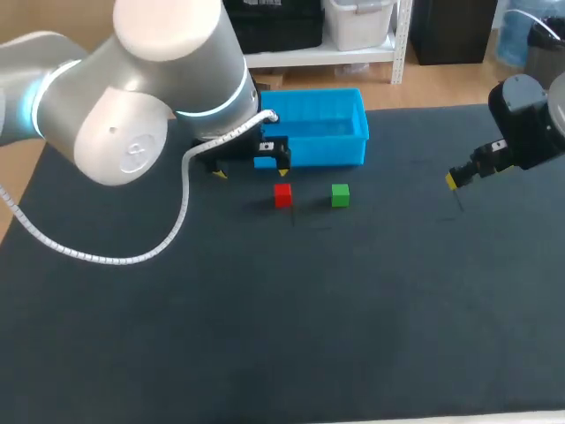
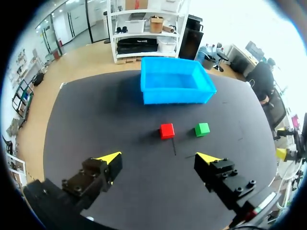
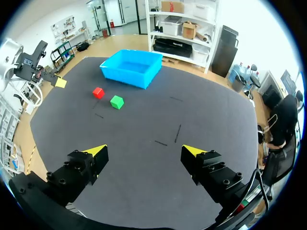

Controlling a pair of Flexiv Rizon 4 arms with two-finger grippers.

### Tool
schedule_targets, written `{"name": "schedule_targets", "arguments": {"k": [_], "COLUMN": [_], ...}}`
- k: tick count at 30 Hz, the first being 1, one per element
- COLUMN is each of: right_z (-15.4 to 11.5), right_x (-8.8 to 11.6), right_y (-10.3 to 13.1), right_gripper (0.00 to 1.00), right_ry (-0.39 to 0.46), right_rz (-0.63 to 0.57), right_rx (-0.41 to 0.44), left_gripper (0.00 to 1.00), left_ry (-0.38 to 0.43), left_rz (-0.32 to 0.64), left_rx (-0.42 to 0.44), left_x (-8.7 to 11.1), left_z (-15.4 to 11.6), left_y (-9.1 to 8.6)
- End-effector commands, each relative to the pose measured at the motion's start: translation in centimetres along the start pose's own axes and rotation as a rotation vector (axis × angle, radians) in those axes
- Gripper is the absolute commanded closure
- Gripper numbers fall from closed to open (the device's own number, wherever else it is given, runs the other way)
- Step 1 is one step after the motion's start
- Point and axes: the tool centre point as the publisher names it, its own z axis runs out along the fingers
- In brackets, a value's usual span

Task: Use the left arm to pick the red cube and place it into the blue plastic box first, then use the right arm to grasp the green cube and put it into the same blue plastic box after the first action is fully finished.

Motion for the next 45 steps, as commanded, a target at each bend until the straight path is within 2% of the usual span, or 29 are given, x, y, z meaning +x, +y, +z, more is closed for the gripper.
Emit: {"name": "schedule_targets", "arguments": {"k": [1,4,5,9,10,15,20,33,37,45], "right_z": [0.0,0.0,0.0,0.0,0.0,0.0,0.0,0.0,0.0,0.0], "right_x": [0.0,0.0,0.0,0.0,0.0,0.0,0.0,0.0,0.0,0.0], "right_y": [0.0,0.0,0.0,0.0,0.0,0.0,0.0,0.0,0.0,0.0], "right_gripper": [0.00,0.00,0.00,0.00,0.00,0.00,0.00,0.00,0.00,0.00], "right_ry": [-0.001,-0.001,-0.001,-0.001,-0.001,-0.001,-0.001,-0.001,-0.001,-0.001], "right_rz": [0.000,0.000,0.000,0.000,0.000,0.000,0.000,0.000,0.000,0.000], "right_rx": [0.001,0.001,0.001,0.001,0.001,0.001,0.001,0.001,0.001,0.001], "left_gripper": [0.00,0.00,0.00,0.00,0.00,0.00,0.00,0.00,0.00,0.00], "left_ry": [-0.001,0.027,0.086,0.162,0.195,0.270,0.363,0.421,0.463,0.468], "left_rz": [-0.002,-0.003,0.000,-0.001,-0.008,-0.007,-0.050,-0.088,-0.093,-0.121], "left_rx": [-0.004,-0.025,-0.028,-0.072,-0.047,-0.063,-0.083,-0.118,-0.084,-0.078], "left_x": [-0.1,-0.2,-0.3,-1.0,-1.1,-1.1,-1.8,-2.3,-2.3,-2.0], "left_z": [0.1,0.9,1.3,3.2,3.5,4.7,6.6,9.8,10.9,12.8], "left_y": [-0.1,-0.6,-0.8,-1.5,-1.5,-1.5,-1.5,-1.8,-1.7,-1.9]}}
